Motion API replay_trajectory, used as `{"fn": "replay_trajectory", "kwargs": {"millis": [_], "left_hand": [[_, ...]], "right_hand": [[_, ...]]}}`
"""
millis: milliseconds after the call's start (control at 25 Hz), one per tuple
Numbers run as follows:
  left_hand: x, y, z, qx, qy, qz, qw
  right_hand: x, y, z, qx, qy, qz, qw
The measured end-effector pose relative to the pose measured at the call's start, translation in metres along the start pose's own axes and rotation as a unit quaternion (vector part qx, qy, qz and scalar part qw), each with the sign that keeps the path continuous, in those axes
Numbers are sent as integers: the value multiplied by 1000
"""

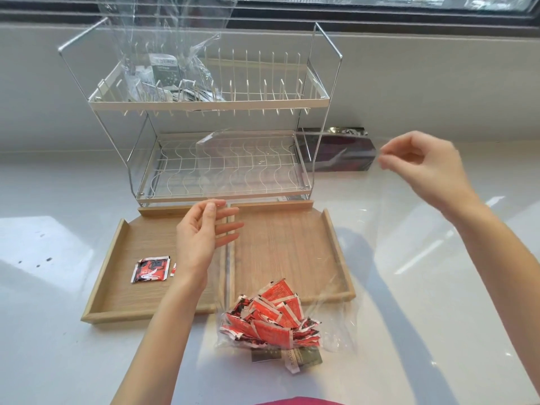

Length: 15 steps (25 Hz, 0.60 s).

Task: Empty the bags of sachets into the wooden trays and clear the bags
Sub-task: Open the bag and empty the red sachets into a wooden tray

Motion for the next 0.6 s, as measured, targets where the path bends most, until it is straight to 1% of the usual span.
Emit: {"fn": "replay_trajectory", "kwargs": {"millis": [120, 200, 280, 400, 520, 600], "left_hand": [[1, 0, 0, -2, 4, 3, 1000], [1, 1, -2, -6, 6, 14, 1000], [0, 4, -4, -15, 6, 27, 1000], [0, 3, -7, -18, 5, 36, 999], [1, 2, -9, -13, 3, 37, 999], [1, 2, -9, -16, 1, 34, 999]], "right_hand": [[7, -2, 3, 128, -41, -9, 991], [1, -12, 10, 210, -66, -17, 975], [-18, -27, 28, 249, -100, -39, 962], [-67, -52, 65, 221, -141, -104, 959], [-119, -79, 99, 213, -197, -187, 939], [-146, -93, 108, 178, -218, -231, 931]]}}
Point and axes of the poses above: each hand's wrist, its own x-axis towards the middle knuckle, its own y-axis out of the back of the hand, z = x × y, the point moved 2 cm from there along x, towards the middle knuckle, and after that the axes turned 9 degrees about -y, right-handed, at the moved point
